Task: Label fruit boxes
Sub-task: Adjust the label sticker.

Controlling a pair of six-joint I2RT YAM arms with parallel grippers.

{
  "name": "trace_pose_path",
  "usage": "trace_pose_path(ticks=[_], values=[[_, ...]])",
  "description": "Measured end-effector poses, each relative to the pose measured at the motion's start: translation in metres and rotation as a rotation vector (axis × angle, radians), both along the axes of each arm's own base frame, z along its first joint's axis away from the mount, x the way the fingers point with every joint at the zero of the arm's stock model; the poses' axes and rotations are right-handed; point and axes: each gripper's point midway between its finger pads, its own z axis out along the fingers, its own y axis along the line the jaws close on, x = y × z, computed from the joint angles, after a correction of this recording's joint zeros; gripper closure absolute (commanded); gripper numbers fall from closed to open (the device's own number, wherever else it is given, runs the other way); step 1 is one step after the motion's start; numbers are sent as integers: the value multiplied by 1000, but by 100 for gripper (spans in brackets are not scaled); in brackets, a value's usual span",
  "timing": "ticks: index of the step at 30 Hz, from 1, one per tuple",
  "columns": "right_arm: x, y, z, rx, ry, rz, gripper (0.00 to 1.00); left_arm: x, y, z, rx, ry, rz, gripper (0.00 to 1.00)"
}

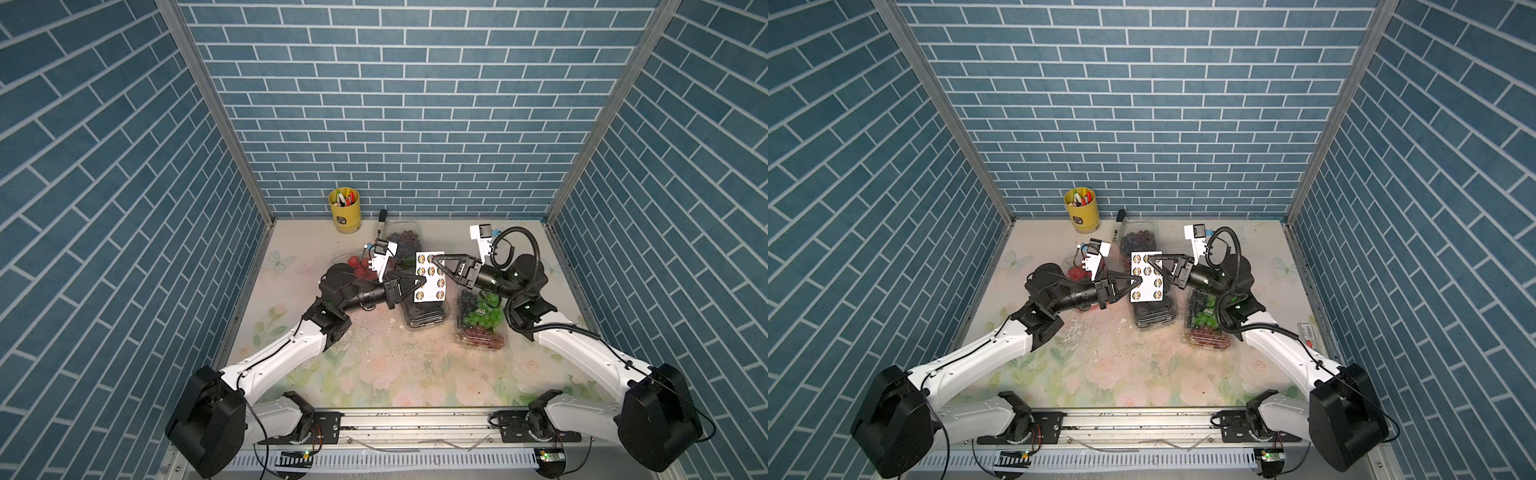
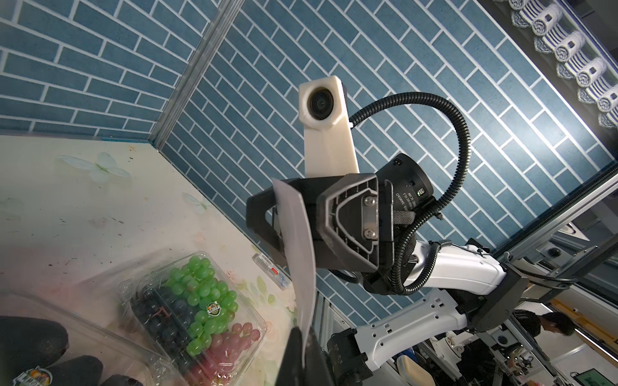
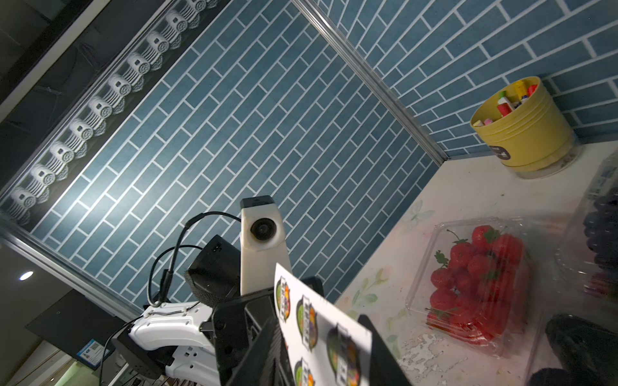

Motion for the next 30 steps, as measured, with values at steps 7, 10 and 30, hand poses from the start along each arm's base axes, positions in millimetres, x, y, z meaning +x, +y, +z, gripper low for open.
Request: trace_pose_path(ticks=[7,10,30], values=[[-6,1,3,11,-2,41,70,4,3,3,-6,-2,12,100],[-7,2,2,9,2,52,73,4,3,6,-11,-6,13,100],[-7,9,-7,19,48,121,100,3,4,12,-31,-14,6,100]])
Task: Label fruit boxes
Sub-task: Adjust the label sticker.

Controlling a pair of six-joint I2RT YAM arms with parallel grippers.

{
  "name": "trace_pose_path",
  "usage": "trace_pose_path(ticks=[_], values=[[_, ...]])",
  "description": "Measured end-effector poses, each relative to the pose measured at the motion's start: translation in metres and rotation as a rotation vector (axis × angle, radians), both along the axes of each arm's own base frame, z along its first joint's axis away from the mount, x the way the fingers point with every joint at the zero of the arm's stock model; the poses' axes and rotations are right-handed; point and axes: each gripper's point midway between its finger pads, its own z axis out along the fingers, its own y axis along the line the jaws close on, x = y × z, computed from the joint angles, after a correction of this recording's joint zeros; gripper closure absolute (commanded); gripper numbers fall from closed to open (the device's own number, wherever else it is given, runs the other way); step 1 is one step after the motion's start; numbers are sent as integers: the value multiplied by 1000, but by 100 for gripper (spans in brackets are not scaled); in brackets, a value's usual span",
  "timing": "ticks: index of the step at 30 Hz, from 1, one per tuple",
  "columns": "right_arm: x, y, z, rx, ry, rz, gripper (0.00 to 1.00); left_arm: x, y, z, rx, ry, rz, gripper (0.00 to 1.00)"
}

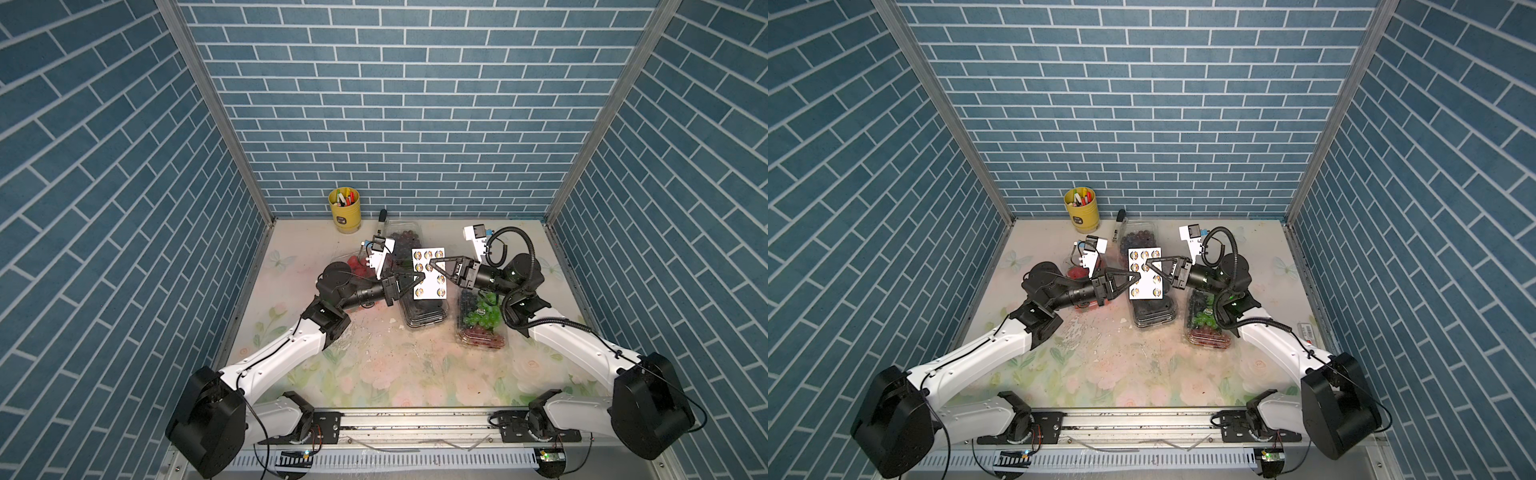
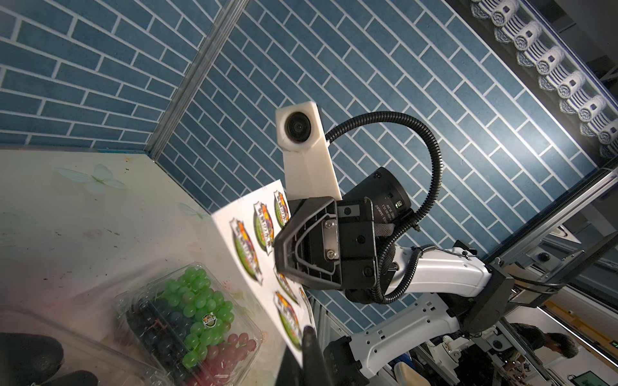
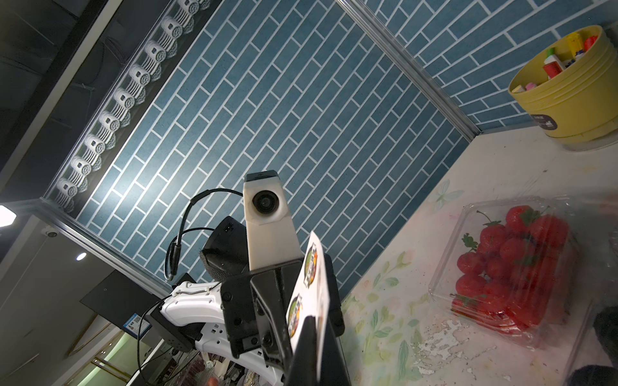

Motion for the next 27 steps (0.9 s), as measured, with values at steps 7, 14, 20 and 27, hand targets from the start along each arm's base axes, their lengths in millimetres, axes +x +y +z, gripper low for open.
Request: trace_pose_path(ticks=[7,14,20,27], values=[[0,2,2,28,21,32,100,2,0,4,-7,-17,6,100],[-5,2,6,40,11,50,100,5,-1,7,-9,-32,15,100],[-6,3,7,41,8,56,100,7,-1,7,-8,-32,19,100],[-6,3,6,40,10,56,100,7,-1,6,-8,-31,18,100]])
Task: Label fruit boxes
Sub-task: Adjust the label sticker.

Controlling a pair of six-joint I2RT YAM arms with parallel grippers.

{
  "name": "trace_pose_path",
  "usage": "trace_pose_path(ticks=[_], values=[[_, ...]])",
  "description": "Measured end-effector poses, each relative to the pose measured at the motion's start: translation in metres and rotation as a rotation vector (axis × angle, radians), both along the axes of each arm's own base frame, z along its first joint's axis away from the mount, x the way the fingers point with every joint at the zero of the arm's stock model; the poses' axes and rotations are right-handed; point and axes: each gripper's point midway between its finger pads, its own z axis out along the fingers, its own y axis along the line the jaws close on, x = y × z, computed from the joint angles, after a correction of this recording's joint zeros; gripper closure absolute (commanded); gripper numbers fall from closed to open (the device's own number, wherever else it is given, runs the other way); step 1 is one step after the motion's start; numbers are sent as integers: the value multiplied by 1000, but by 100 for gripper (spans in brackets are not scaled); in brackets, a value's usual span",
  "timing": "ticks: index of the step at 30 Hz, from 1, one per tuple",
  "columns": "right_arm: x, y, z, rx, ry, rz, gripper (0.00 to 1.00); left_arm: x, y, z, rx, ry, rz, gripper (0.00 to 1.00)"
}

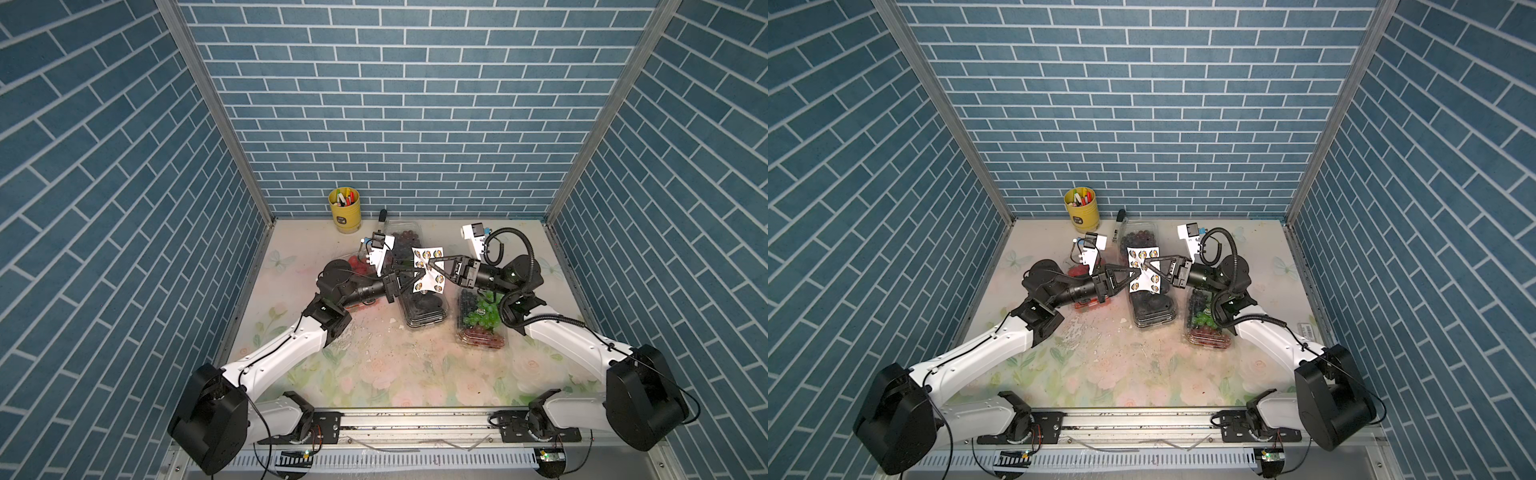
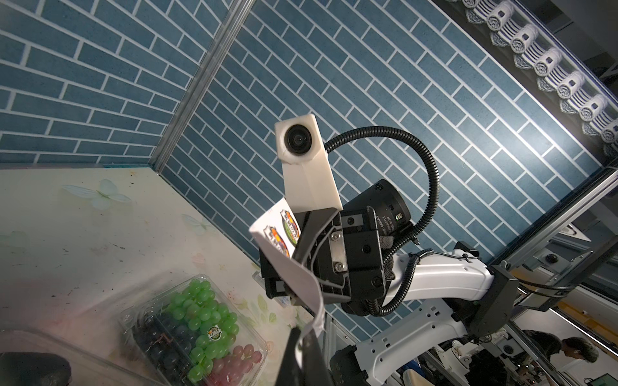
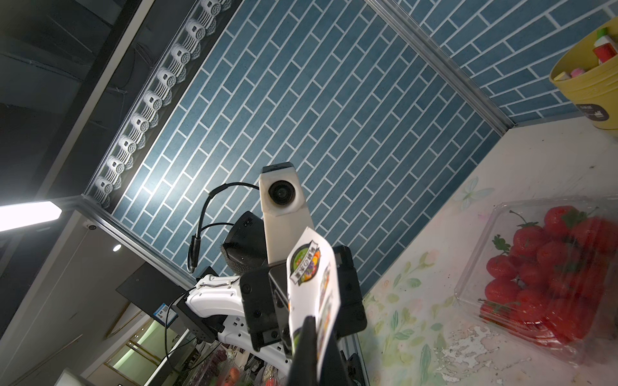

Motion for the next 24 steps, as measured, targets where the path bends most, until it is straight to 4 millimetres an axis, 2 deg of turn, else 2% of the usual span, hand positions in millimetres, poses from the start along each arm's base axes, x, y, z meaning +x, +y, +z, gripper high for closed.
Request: trace_pose_path(ticks=[24], values=[[-2,4,-5,-17,23,8,100,5,3,-1,-10,23,0,100]])
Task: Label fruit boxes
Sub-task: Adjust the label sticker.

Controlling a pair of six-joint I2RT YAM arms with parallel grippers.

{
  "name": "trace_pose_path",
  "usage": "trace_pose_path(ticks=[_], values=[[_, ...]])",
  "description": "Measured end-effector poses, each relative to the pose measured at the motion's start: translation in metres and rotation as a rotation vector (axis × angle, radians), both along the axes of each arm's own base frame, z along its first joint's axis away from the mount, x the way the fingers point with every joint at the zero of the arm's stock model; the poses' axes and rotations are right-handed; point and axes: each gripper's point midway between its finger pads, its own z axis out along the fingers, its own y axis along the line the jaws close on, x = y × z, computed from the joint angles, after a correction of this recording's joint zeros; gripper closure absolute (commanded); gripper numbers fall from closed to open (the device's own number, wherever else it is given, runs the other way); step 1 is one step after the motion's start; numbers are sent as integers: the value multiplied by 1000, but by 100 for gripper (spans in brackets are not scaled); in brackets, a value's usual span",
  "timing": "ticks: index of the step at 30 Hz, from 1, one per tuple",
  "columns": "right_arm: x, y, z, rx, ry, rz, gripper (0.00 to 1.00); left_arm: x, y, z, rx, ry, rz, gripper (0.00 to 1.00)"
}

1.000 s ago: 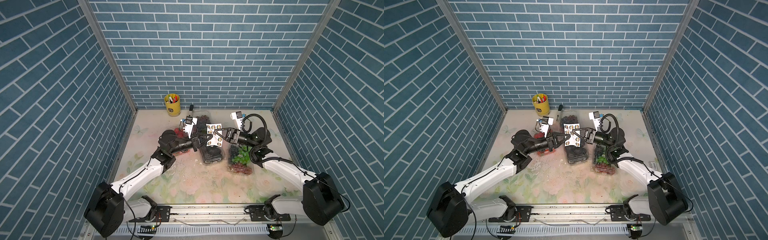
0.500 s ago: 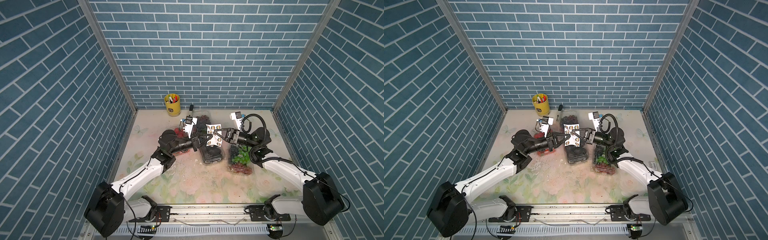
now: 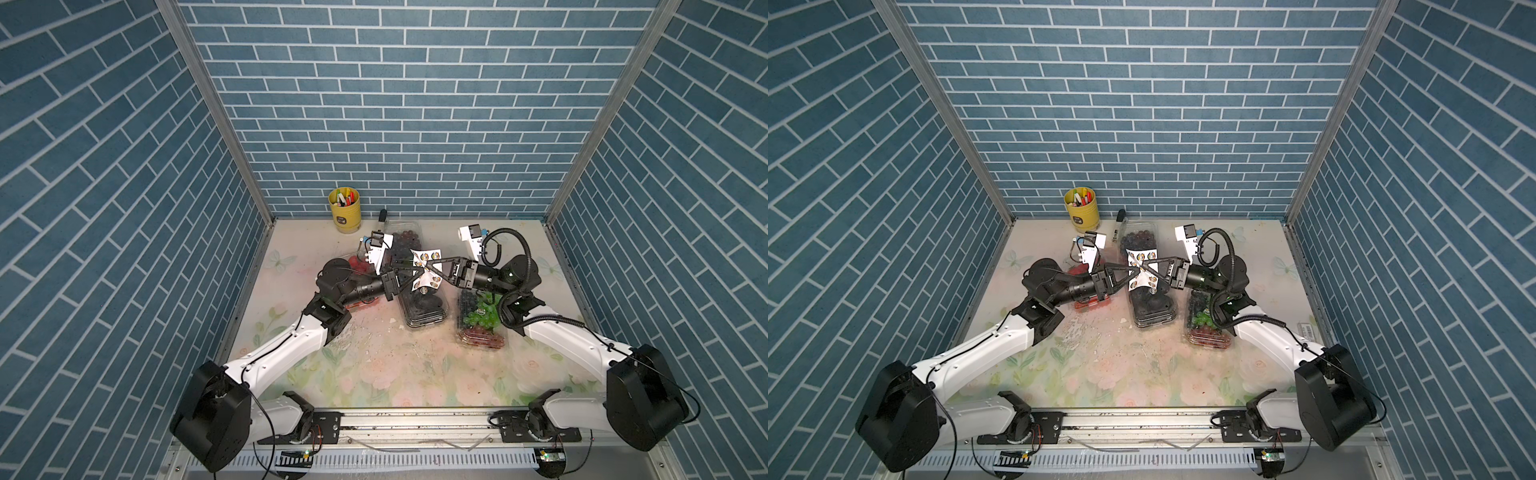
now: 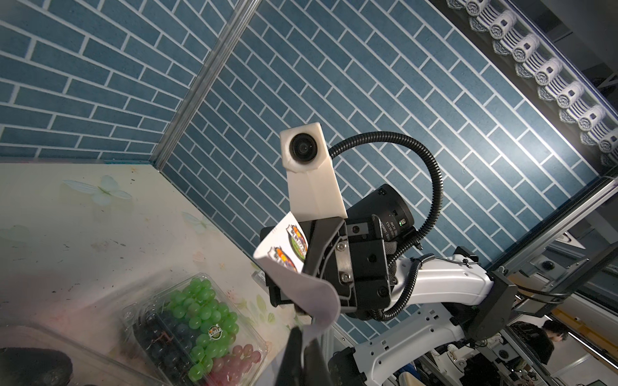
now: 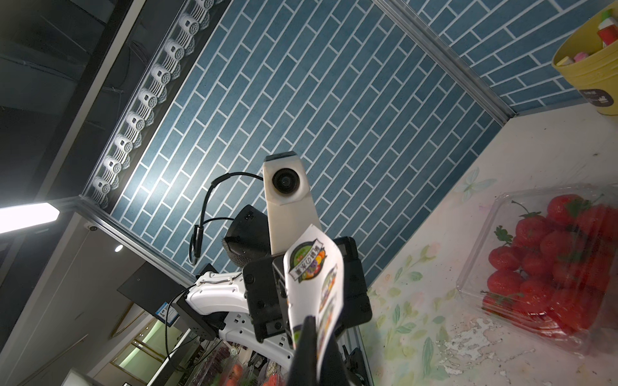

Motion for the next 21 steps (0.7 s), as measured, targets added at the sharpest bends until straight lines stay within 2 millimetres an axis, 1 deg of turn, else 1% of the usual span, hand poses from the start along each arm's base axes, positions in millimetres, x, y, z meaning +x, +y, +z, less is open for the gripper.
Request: trace_pose_path(ticks=[14,21], values=[[4,2,-9,-35,25,-13,100,-2,2,-2,-9,14,-11,100],[5,3,-8,-44,19,-15,100,-3,2,3,-26,11,-19,100]])
